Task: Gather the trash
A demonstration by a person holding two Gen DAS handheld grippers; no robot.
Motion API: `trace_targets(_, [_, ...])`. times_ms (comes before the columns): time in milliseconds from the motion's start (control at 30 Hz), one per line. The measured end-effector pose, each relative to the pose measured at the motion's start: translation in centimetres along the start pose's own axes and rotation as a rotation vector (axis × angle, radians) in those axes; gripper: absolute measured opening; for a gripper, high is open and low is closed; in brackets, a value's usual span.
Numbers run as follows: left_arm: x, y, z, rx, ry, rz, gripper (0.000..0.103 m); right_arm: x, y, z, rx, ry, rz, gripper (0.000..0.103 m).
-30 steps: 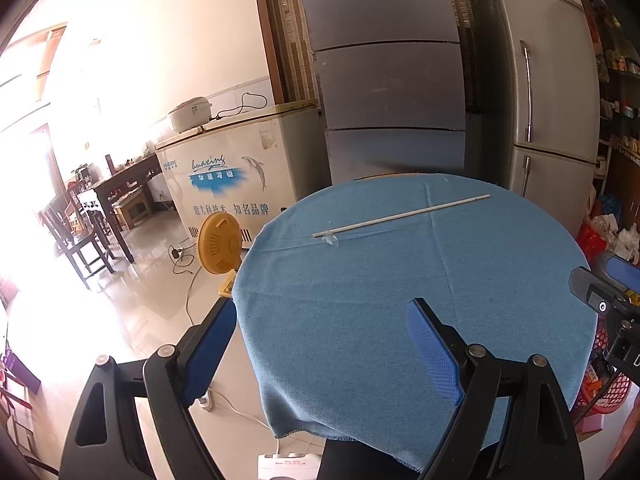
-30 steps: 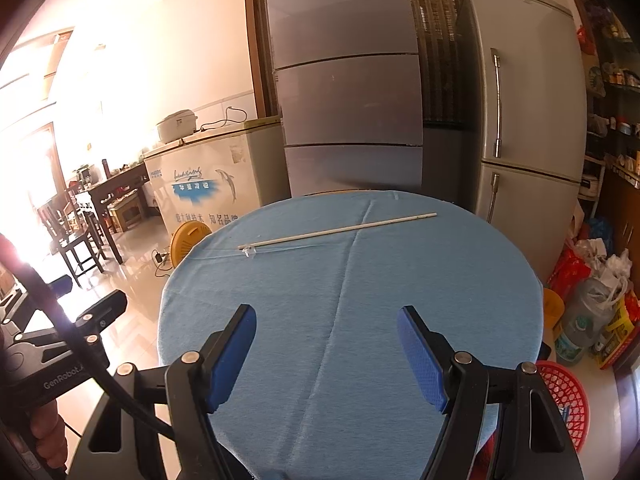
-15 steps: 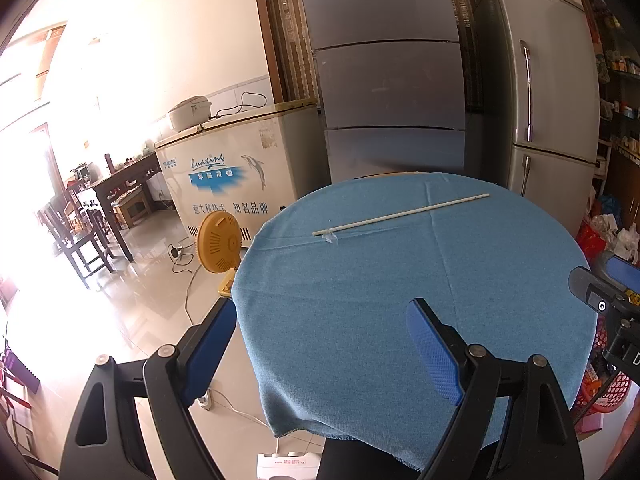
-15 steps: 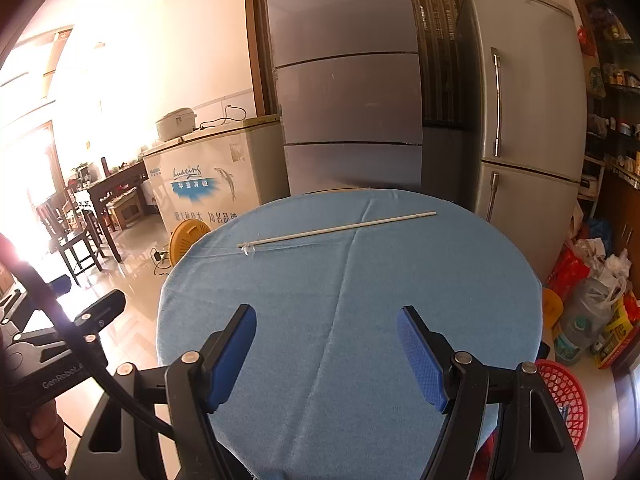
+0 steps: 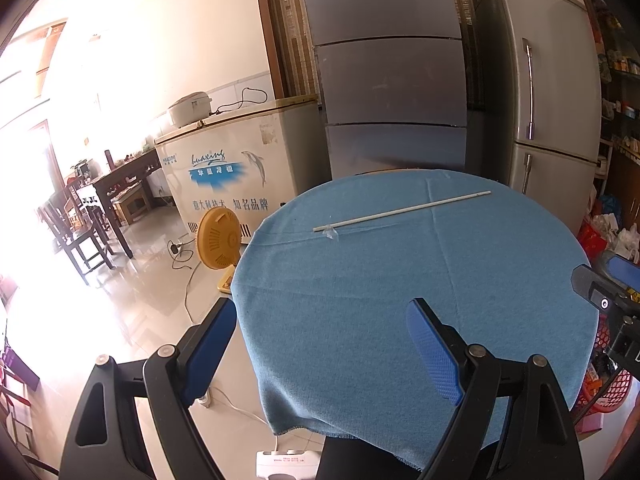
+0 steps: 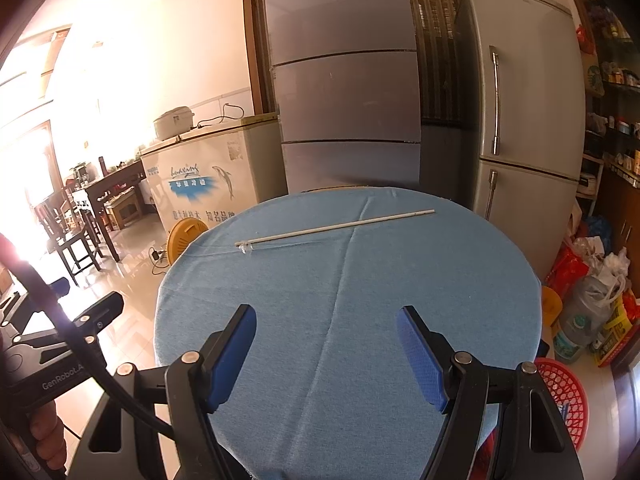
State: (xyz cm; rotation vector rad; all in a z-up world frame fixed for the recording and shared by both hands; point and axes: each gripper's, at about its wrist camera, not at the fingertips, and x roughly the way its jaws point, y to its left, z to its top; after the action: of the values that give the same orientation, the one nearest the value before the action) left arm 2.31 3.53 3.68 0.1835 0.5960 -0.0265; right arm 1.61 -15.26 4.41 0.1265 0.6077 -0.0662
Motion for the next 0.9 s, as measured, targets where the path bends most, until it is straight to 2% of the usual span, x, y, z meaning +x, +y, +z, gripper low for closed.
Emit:
trace_targets(467, [1.7, 0.0, 0.6, -0.009, 0.028, 0.000, 0.087, 1.0, -0.4, 1.0, -0.002, 0.005, -0.028, 0.076])
trace_targets(900, [6.6, -0.4, 2.5, -0.017, 0.080, -0.007, 0.087, 4.9, -1.1, 3.1, -0.003, 0.046, -0.059, 0.076])
